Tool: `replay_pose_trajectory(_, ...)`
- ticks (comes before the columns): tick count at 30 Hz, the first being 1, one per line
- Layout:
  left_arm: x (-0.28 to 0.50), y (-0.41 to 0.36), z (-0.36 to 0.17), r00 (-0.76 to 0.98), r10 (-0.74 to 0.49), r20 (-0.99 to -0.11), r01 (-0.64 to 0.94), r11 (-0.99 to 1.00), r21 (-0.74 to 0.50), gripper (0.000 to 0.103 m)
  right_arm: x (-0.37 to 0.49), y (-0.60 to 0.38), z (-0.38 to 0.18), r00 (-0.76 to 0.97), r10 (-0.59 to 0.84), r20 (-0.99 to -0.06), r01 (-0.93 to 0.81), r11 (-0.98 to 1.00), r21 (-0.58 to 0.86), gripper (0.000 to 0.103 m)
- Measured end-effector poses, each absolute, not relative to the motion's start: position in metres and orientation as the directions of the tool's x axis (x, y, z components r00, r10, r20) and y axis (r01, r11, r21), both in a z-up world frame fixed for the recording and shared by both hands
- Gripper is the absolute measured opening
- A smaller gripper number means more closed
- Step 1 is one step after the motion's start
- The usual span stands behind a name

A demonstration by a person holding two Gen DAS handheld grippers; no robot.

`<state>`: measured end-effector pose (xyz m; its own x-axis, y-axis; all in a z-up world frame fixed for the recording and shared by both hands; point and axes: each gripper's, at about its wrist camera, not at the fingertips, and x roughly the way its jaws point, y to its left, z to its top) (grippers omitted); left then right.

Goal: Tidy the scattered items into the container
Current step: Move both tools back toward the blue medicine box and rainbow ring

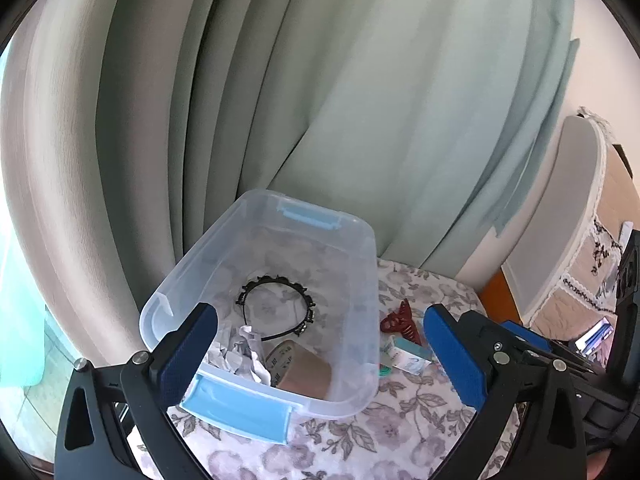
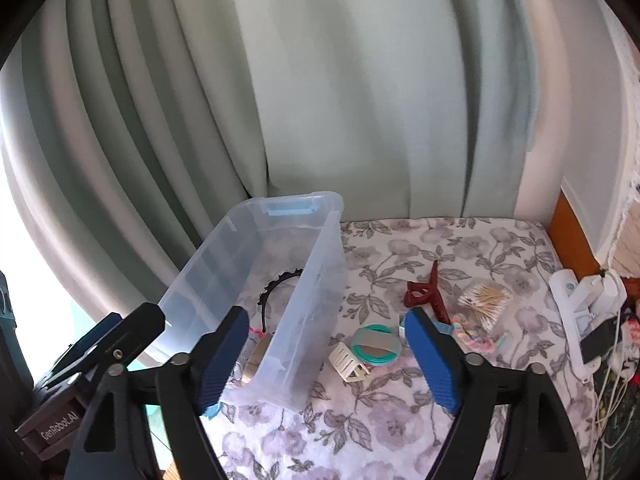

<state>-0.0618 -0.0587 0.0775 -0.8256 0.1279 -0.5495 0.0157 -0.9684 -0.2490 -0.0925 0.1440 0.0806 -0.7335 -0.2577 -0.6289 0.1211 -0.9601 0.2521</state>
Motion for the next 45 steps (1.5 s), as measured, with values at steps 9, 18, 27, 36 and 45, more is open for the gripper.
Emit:
replay_pose_trajectory(9, -0.048, -0.026, 0.09, -0.838, 0.137, -0.529, -0.035, -0.98, -0.198, 0.103, -0.069, 0.184, 0.084, -0.778, -0.223, -0.588, 0.074, -0.961, 0.267, 0.103)
replay_pose_trajectory(18, -0.042, 0.012, 0.094, -0.841, 0.101, -0.531, -0.031, -0.99, -0.14, 0.103, -0.046, 0.226, 0.083, -0.827, -0.136, -0.546, 0.018, -0.976, 0.216, 0.103)
replay_pose_trajectory(27, -0.043, 0.047, 0.083, -0.828, 0.13, -0.545, -0.078, -0.99, -0.119, 0.103, -0.031, 0.269, 0.07, -0.849, -0.074, -0.523, -0.033, -0.981, 0.191, 0.103)
replay_pose_trajectory(36, -0.055, 0.071, 0.059, -0.795, 0.167, -0.583, -0.124, -0.986, -0.113, 0.103, -0.031, 0.293, 0.045, -0.826, -0.093, -0.555, -0.051, -0.97, 0.238, 0.103)
replay_pose_trajectory(45, -0.073, 0.089, 0.022, -0.731, 0.209, -0.649, -0.163, -0.978, -0.131, 0.103, -0.041, 0.302, 0.014, -0.79, -0.114, -0.603, -0.055, -0.965, 0.255, 0.103)
